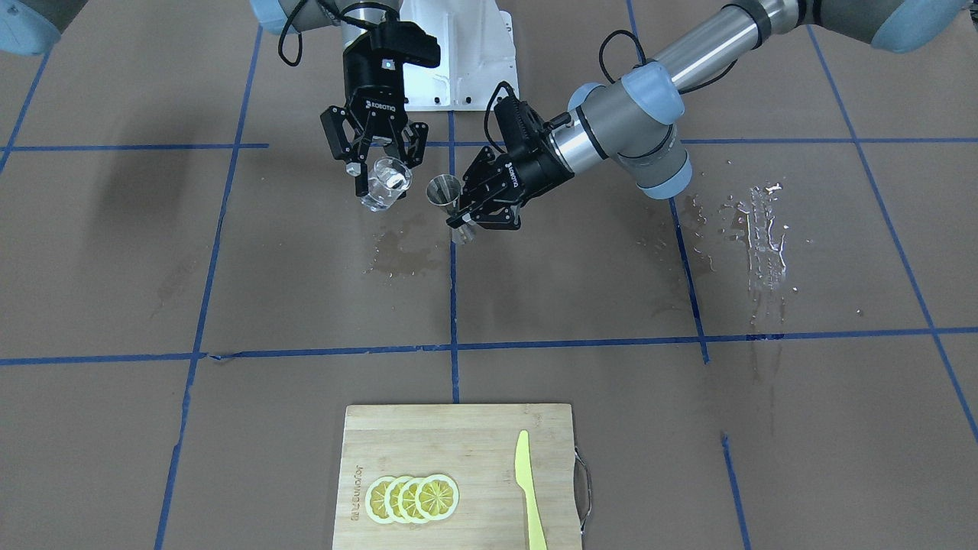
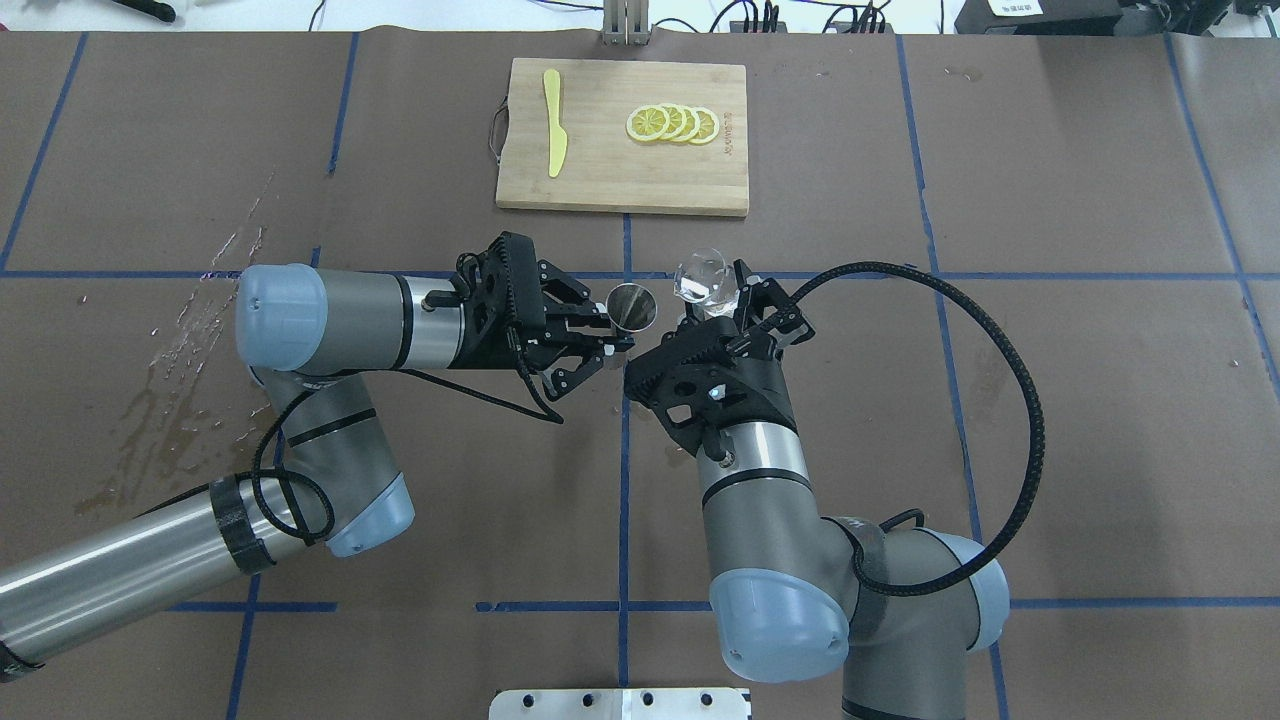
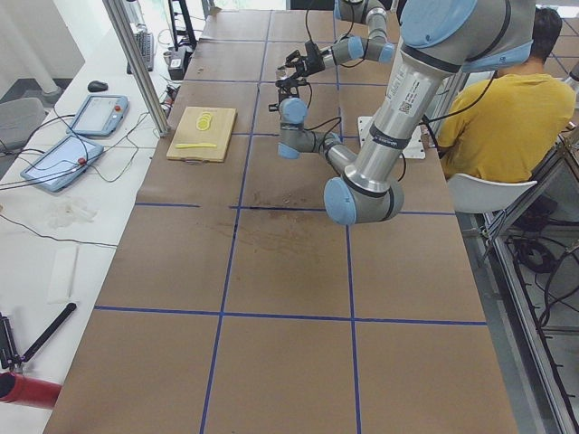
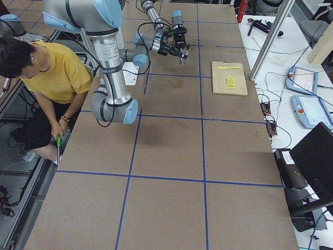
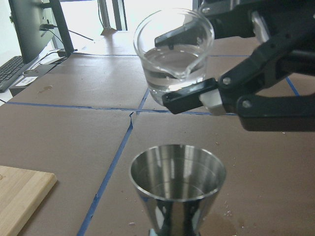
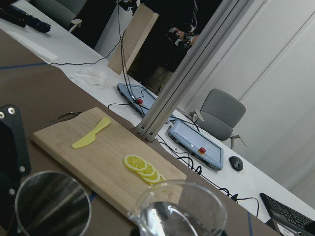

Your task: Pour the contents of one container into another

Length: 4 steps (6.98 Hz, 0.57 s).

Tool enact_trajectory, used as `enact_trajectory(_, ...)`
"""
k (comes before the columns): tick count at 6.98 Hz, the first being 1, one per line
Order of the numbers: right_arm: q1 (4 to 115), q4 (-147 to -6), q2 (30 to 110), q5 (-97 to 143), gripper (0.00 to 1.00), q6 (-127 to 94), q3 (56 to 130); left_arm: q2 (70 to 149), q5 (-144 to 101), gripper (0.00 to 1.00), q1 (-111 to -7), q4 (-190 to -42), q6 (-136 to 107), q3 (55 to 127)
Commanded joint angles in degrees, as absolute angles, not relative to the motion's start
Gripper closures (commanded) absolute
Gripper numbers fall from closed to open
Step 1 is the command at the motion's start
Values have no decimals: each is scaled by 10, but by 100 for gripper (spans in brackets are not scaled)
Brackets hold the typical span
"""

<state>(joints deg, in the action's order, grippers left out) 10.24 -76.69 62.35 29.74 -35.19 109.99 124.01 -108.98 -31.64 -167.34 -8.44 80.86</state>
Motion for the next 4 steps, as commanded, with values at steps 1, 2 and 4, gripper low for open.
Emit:
enact_trajectory(1, 102, -768, 618, 297, 100, -324, 1098, 1240, -1090, 100, -316, -1673, -84, 809)
enact_trajectory(2, 102, -768, 614, 297, 100, -323, 1096, 1240, -1090, 100, -316, -1673, -84, 809)
enact_trajectory(4, 102, -768, 612, 297, 100, -316, 1095, 1240, -1090, 100, -316, -1673, -84, 809)
